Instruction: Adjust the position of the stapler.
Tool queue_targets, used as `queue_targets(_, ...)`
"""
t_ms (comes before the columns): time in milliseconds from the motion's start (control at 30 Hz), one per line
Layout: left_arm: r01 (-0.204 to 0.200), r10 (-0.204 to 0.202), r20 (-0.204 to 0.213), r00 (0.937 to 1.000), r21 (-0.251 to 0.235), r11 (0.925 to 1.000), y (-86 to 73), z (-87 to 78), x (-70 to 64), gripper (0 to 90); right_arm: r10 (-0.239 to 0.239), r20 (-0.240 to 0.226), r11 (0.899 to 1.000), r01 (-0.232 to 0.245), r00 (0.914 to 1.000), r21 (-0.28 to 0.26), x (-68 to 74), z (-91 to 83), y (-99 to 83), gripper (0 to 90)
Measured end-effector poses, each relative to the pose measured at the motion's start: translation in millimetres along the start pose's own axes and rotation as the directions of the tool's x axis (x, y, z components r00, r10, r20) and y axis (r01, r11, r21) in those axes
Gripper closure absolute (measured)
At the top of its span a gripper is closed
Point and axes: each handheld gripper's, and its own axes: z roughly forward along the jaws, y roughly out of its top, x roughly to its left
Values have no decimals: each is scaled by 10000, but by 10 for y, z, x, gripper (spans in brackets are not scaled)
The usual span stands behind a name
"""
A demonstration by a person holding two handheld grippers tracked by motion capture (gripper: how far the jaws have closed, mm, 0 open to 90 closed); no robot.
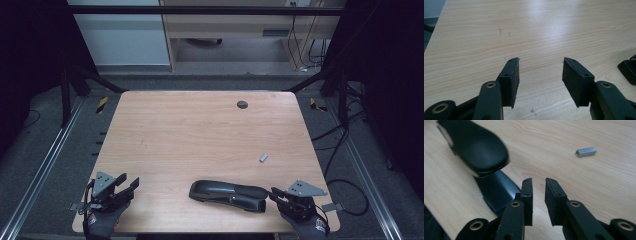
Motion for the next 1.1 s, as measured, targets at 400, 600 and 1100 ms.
queue_targets(400, -122, 123, -51, 9999, 127, 9998, -4, 19, -14, 497, -155, -736, 9996, 172, 9972, 230, 162, 8, -58, 900)
queue_targets(600, -204, 207, -117, 9997, 219, 9996, -5, 32, -22, 499, -250, -1263, 9985, 309, 9917, 448, 233, 63, -82, 900)
queue_targets(1100, -399, 405, -218, 9989, 270, 9988, 0, 33, -44, 499, -432, -1755, 9936, 607, 9835, 955, 290, 152, -124, 900)
